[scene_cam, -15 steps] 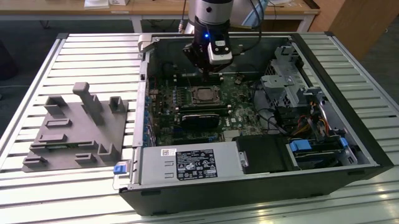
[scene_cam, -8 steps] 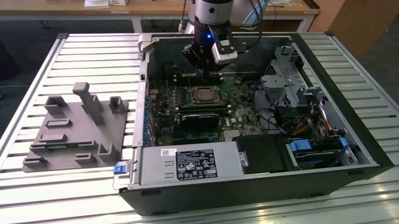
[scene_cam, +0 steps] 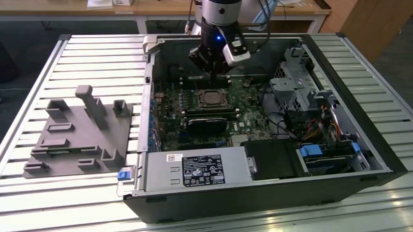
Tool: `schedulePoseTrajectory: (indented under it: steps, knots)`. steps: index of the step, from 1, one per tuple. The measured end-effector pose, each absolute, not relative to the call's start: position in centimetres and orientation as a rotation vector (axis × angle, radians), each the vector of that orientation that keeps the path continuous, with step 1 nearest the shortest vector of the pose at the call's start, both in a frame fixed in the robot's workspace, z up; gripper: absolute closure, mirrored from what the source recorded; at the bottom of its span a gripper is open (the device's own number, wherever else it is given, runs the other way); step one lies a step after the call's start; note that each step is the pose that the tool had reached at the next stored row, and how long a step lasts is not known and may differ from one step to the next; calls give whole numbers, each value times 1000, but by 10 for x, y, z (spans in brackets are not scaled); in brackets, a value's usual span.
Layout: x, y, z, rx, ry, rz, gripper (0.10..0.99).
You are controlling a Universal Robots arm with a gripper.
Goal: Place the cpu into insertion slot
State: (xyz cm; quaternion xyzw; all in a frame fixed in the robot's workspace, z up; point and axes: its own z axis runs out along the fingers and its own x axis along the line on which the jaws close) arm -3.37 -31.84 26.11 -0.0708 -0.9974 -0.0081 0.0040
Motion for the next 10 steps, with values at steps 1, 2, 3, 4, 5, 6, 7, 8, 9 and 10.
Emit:
schedulePoseTrajectory:
  steps: [1,2,3,4,5,6,7,8,9,10]
  knots:
    - [-34,-318,261,-194,-3127,-25,980]
    - [-34,-318,261,-164,-3129,-25,980]
    - [-34,-318,261,-136,-3130,-25,980]
    - [-34,-318,261,-108,-3131,-25,980]
    - [-34,-318,261,-79,-3132,-25,980]
    - [-34,-318,261,-50,-3132,-25,980]
    - [-34,-318,260,-22,-3132,-24,980]
    - [-34,-318,260,2,-3132,-24,980]
    - [-34,-318,260,17,-3132,-24,980]
    - [-35,-318,260,24,-3132,-25,980]
